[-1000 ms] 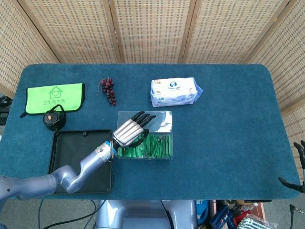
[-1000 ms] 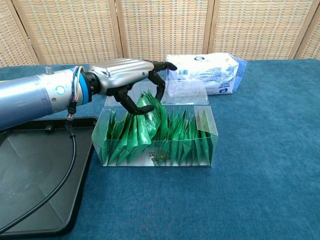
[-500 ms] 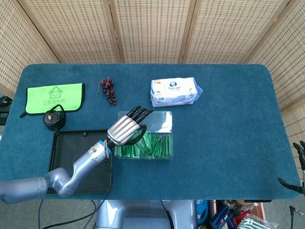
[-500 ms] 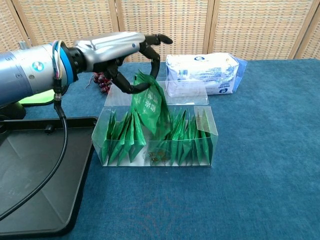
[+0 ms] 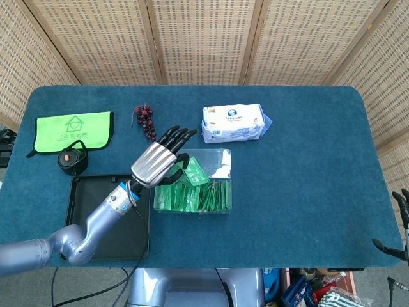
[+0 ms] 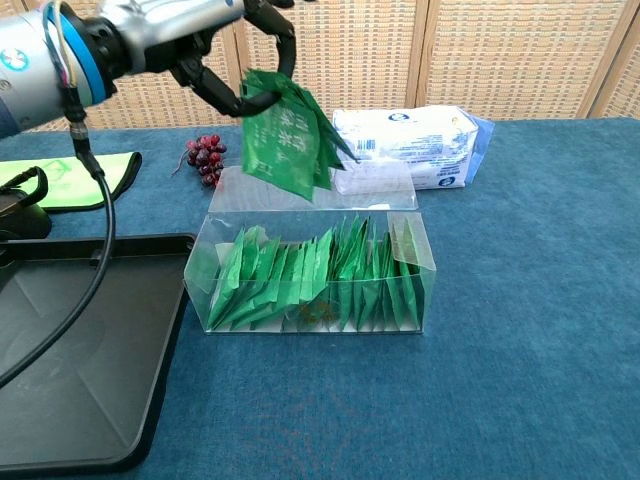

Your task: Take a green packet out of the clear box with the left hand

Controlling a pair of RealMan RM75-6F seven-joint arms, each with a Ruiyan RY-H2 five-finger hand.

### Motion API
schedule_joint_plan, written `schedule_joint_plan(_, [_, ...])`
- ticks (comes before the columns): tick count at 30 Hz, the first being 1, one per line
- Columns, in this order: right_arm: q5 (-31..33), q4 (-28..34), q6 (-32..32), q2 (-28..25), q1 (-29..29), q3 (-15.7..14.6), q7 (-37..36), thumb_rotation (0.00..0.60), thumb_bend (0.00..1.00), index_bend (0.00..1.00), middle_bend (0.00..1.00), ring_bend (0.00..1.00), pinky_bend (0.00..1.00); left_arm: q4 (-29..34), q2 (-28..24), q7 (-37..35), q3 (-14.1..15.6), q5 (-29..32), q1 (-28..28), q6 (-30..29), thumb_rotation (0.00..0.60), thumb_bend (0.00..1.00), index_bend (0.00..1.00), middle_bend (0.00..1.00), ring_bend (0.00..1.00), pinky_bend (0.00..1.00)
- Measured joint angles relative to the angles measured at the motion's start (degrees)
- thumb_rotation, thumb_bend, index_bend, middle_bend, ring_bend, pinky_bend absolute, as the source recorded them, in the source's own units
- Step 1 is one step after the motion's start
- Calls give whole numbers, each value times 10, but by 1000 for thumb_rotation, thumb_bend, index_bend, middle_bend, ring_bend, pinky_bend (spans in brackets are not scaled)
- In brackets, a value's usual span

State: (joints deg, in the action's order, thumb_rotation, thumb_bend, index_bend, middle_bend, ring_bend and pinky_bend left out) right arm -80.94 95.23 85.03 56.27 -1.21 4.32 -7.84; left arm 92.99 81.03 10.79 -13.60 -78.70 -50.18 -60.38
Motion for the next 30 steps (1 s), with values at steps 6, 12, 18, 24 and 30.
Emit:
schedule_joint_plan(6, [-7,3,3,1,-1,-3,6,600,0,0,0,0,0,27,-36,-6,-2,-3,16,-16,600,494,782,0,0,0])
schedule_joint_plan(12, [-19,8,10,1,-2,-7,12,600,0,0,0,0,0,51,-91,-12,12,-19,47,-38,600,494,782,0,0,0])
schedule_joint_plan(18, [-26,14,17,1,-5,-10,16,600,0,0,0,0,0,64,-158,-26,49,-37,94,-56,600,495,782,0,0,0])
schedule_joint_plan(24, [-33,18,19,2,-6,-13,27,600,0,0,0,0,0,82,-232,-40,94,-34,128,-35,600,496,782,0,0,0])
schedule_joint_plan(30, [-36,21,17,6,-4,-16,39,600,0,0,0,0,0,101,-281,-46,132,-21,157,-6,600,500,782,0,0,0])
